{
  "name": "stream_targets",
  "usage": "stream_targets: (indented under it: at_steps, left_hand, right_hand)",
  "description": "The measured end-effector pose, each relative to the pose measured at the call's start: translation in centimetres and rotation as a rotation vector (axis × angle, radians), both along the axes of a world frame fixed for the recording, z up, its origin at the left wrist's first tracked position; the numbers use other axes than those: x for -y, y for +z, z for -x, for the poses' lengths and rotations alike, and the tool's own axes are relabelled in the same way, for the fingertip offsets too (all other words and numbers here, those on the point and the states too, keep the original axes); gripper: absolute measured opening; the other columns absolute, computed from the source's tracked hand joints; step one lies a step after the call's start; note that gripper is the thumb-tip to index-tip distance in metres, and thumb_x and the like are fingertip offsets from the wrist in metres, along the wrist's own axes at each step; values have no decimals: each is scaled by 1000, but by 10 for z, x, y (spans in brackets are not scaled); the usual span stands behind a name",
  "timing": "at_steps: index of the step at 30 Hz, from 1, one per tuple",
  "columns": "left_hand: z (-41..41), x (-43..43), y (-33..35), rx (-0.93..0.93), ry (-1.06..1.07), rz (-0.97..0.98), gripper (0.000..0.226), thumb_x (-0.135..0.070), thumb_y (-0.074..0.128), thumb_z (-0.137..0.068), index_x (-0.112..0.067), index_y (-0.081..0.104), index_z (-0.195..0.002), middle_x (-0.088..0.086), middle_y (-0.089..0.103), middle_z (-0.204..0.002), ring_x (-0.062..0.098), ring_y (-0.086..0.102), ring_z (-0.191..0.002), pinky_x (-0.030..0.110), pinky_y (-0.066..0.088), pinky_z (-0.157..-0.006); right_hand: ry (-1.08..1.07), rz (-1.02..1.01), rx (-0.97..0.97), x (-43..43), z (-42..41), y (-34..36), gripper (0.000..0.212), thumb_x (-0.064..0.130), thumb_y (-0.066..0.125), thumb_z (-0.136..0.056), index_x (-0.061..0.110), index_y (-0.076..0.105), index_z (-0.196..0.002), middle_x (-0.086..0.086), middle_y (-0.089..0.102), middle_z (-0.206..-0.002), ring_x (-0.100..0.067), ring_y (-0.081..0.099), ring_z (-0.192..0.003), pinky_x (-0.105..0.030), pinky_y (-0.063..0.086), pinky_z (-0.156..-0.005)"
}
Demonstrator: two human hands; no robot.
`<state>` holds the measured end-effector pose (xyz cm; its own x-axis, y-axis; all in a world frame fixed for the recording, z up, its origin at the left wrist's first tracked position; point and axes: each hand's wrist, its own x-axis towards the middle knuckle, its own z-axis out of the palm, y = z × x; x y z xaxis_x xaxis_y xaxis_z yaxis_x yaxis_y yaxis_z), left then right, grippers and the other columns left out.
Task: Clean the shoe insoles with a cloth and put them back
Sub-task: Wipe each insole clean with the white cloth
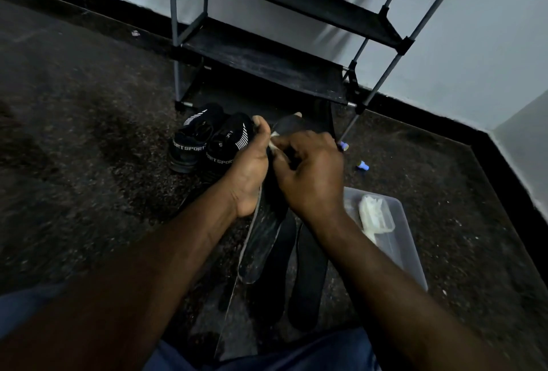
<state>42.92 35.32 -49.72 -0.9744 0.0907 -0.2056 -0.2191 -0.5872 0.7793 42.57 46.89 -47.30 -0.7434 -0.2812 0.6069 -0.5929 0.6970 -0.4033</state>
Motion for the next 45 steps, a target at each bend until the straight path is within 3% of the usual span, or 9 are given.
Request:
stream_targets:
  at_steps: [6,9,14,21,26,33,36,40,45]
  left_hand:
    - [3,-2,-6,4,-49,17,98,-94,43,-77,-21,62,-140,17,64,-139,34,61,-131,58,40,-116]
    - [2,-5,-9,-12,-87,-10,94,-89,49,-81,-19,61,-141,19,64,-139,38,60,-130,59,40,-115]
    - [3,-4,-10,-4,-61,-22,92,-85,62,-78,-20,59,-143,16,62,-142,35,59,-132,57,36,-119]
    - [6,2,-12,19,-88,-73,100,-88,55,-80,-14,55,-147,15,59,-146,34,57,-135,55,36,-119]
    - [6,-3,-13,37,-133,-60,94,-89,54,-79,-22,57,-146,13,59,-146,34,55,-136,56,35,-120]
    - [3,1,-10,50,-16,96,87,-85,39,-88,-15,70,-129,13,72,-127,28,68,-121,50,46,-114]
    - [2,4,-4,67,-1,116,90,-84,30,-91,-12,71,-128,10,73,-126,26,69,-119,48,48,-111]
    - [3,7,-1,84,-20,107,91,-90,39,-84,-20,68,-133,9,70,-132,29,67,-123,50,48,-109]
    - [-4,-7,-3,103,-71,90,91,-90,50,-79,-19,68,-133,16,69,-131,37,66,-123,62,45,-110]
  right_hand:
    - [-179,-195,-107,-10,16,26,17,34,69,-82,32,77,-97,8,72,-94,-25,58,-92,-39,42,-75]
    - [-217,-190,-41,-18,24,33,18,32,69,-84,32,77,-100,9,74,-100,-26,58,-99,-41,43,-81]
    - [-228,-252,-64,-33,13,20,15,26,70,-79,27,76,-94,5,73,-95,-30,59,-92,-42,44,-75]
    - [-158,-259,-22,-38,-7,5,20,28,66,-78,30,78,-93,8,73,-93,-26,58,-90,-40,43,-76]
    - [-275,-112,4,-33,12,20,20,27,67,-82,31,78,-98,8,74,-98,-25,60,-94,-43,48,-80]
    - [-48,-84,54,-8,-3,-4,21,30,66,-83,27,79,-99,3,72,-92,-28,62,-87,-44,51,-75]
    - [-15,-189,38,-15,-11,-10,18,32,65,-83,30,77,-97,8,71,-90,-25,60,-89,-39,45,-73]
    - [-116,-297,-26,-36,-3,-2,12,35,71,-83,31,77,-92,8,72,-87,-27,60,-88,-40,43,-73]
    - [-300,-172,-5,-36,16,17,16,32,69,-85,30,78,-98,6,74,-93,-28,61,-94,-42,44,-79]
